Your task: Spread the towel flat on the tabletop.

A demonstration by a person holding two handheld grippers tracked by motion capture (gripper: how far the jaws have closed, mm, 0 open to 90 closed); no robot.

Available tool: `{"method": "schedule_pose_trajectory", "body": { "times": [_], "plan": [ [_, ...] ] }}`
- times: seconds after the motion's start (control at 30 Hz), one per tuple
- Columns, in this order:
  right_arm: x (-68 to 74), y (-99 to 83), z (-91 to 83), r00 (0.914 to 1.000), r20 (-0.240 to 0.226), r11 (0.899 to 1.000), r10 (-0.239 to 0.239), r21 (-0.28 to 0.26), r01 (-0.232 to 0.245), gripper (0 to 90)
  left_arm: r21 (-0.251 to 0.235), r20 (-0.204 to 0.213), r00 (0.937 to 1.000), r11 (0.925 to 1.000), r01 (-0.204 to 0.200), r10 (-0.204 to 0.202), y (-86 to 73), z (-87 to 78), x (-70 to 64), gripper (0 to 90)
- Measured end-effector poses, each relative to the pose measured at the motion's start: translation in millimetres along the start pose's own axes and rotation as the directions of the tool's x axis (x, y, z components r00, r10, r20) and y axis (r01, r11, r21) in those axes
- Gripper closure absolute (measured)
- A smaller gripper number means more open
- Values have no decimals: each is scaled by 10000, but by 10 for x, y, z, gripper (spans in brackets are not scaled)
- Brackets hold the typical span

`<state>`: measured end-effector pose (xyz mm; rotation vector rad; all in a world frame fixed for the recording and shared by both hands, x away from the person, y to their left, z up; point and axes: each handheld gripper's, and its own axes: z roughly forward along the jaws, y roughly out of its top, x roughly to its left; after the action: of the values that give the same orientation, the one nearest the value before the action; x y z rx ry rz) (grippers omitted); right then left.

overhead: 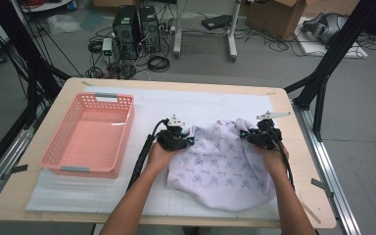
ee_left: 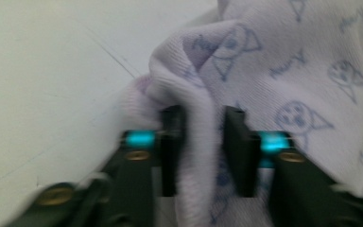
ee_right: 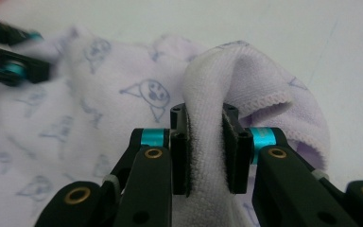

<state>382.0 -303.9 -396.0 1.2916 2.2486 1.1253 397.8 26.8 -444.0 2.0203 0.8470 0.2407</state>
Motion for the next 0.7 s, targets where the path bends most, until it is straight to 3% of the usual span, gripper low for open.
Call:
{"method": "schedule_pose_trajectory", "body": {
  "times": [0.07, 0.2, 0.3, 0.37, 0.7],
  "plan": [
    [44, -21, -113, 9997, -36, 9984, -232, -518, 230, 761, -277, -1, 10000, 9996, 42, -42, 18, -78, -9, 834],
    [85, -91, -306, 9989, -202, 9956, -414, -853, 396, 763, -950, 26, 9999, 9954, 140, -138, 21, -266, -33, 842],
    [117, -189, -446, 9980, -445, 9919, -457, -1203, 400, 762, -884, 218, 9998, 9961, 18, 1, -12, -381, -81, 843],
    [143, -266, -507, 9976, -515, 9922, -471, -1179, 408, 763, -1189, 297, 9995, 9928, -109, 145, -54, -453, -146, 844],
    [287, -792, -783, 9933, -962, 9950, -647, -827, 568, 781, -963, 1147, 9911, 9937, -569, 679, -354, -647, -452, 842]
  ]
}}
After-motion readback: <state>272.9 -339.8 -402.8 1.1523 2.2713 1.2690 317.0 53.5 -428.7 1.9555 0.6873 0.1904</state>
